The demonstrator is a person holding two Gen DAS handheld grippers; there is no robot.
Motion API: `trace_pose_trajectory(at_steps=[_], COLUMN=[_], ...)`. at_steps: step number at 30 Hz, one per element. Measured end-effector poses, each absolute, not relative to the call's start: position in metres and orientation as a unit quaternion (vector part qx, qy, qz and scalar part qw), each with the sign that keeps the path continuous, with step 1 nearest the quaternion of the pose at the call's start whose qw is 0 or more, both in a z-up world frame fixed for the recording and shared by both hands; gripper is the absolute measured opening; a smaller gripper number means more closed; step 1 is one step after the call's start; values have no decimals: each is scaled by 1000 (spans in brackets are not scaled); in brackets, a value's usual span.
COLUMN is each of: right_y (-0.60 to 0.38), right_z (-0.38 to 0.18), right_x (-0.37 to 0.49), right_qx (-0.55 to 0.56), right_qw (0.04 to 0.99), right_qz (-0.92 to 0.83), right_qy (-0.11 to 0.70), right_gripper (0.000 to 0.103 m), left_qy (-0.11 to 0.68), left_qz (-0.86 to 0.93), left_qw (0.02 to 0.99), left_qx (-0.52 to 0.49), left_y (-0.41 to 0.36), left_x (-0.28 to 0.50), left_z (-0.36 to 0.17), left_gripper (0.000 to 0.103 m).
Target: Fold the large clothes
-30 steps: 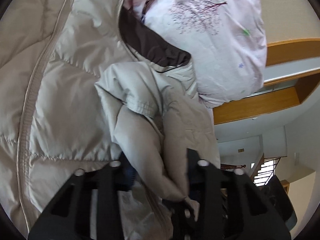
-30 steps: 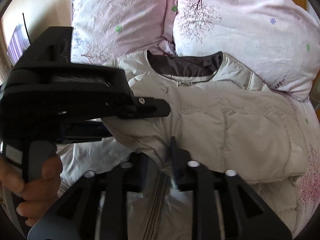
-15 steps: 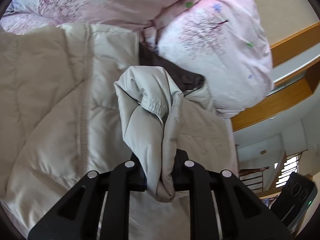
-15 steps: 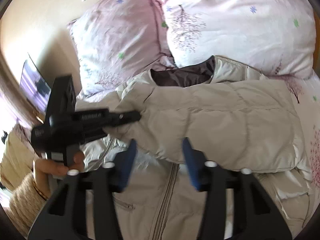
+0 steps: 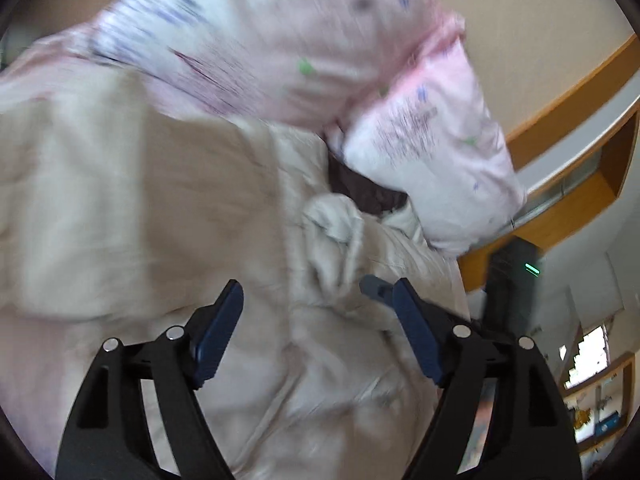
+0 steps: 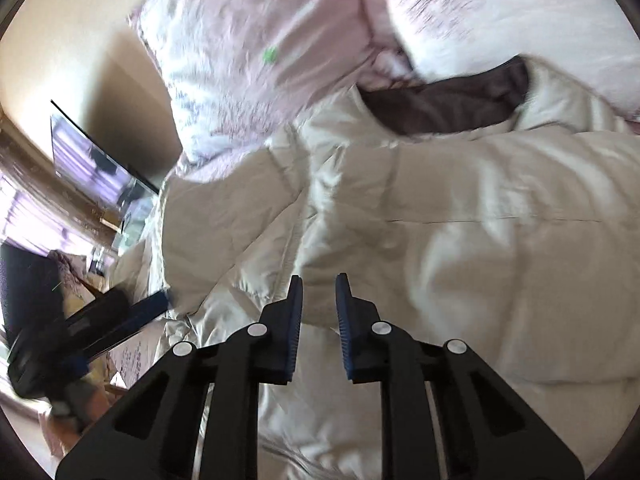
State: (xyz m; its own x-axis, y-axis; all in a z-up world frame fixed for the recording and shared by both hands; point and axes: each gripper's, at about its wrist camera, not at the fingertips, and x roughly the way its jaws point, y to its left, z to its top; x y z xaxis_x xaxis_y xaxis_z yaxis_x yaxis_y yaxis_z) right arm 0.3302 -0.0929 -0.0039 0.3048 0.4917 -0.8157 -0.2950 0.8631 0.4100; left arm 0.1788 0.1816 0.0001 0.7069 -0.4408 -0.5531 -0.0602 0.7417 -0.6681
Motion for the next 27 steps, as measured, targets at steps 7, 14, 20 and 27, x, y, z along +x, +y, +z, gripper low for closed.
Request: trace_pose_trajectory(at_steps=[7, 14, 20, 27], right_y=[-75, -101, -118, -125], right_z=[-27, 31, 38, 37], right_x=[340, 302, 291, 277], right_qx=[61, 85, 115, 106], right_qw=[788, 818, 806, 804], right_qz=[218, 248, 261, 263], right_qy=[573, 512, 519, 522], right_gripper=[19, 64, 64, 64], left_qy=[322, 273, 247, 243], left_qz=[29, 153, 182, 215], left_qw=[859, 818, 779, 752], left_qx=[-397, -482, -547, -573], left_y=[285, 372, 402, 419], left_x=[82, 30, 27, 34], left_z=[-24, -53, -73, -91], left_gripper=[76, 75, 67, 58])
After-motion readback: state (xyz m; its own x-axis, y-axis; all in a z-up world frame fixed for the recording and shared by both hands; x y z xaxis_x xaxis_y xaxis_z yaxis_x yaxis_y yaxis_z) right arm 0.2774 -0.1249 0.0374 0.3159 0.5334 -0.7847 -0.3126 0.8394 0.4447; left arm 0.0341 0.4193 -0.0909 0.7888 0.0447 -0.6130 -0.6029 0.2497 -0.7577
